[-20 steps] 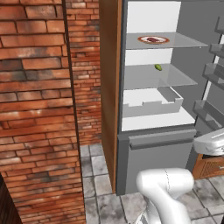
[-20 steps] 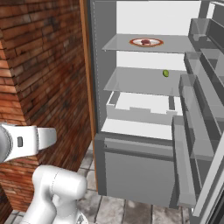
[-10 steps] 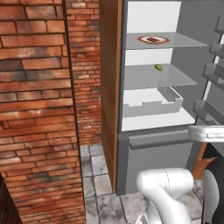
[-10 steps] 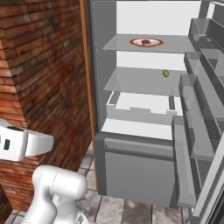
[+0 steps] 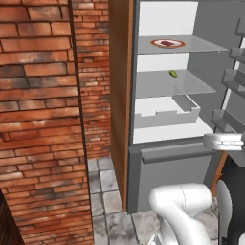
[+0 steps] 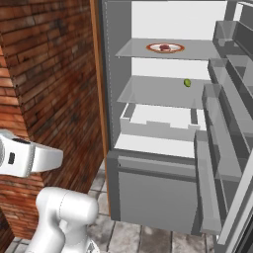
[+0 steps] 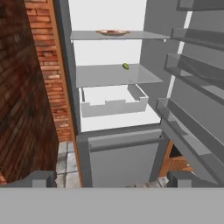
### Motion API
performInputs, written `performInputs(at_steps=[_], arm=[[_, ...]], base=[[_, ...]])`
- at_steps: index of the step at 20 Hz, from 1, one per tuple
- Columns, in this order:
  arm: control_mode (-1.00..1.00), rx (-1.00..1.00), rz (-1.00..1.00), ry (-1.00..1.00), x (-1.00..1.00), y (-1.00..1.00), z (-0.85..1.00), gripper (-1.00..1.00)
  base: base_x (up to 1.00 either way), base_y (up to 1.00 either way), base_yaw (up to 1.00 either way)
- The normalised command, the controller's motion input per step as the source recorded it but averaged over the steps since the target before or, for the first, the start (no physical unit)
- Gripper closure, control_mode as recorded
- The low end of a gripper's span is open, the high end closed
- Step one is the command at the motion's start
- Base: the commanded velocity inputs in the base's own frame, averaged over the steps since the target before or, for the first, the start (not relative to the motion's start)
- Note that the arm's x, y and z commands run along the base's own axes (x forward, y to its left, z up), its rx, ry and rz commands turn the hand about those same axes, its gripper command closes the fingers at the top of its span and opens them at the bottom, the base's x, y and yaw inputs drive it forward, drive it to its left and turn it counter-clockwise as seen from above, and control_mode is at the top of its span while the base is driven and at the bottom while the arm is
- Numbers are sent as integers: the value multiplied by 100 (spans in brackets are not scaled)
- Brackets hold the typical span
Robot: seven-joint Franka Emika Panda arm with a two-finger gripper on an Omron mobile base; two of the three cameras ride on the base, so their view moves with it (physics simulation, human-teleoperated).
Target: Retrieve the steak from the fridge and place it on the saucepan with marinade on the stove.
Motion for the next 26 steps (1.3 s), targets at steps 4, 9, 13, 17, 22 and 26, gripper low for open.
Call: performInputs(at_steps=[4,9,13,17,22,26], arm=[[-100,0,0,0,0,-3,0,-100],[100,0,0,0,0,-3,0,-100],[100,0,0,0,0,0,0,-100],[100,0,0,0,0,0,0,-100],[100,0,0,0,0,0,0,-100],[100,0,0,0,0,0,0,-100]], base=[[0,0,0],[0,-25,0],[0,-38,0],[-2,-39,0],[-1,-26,0],[0,-41,0]])
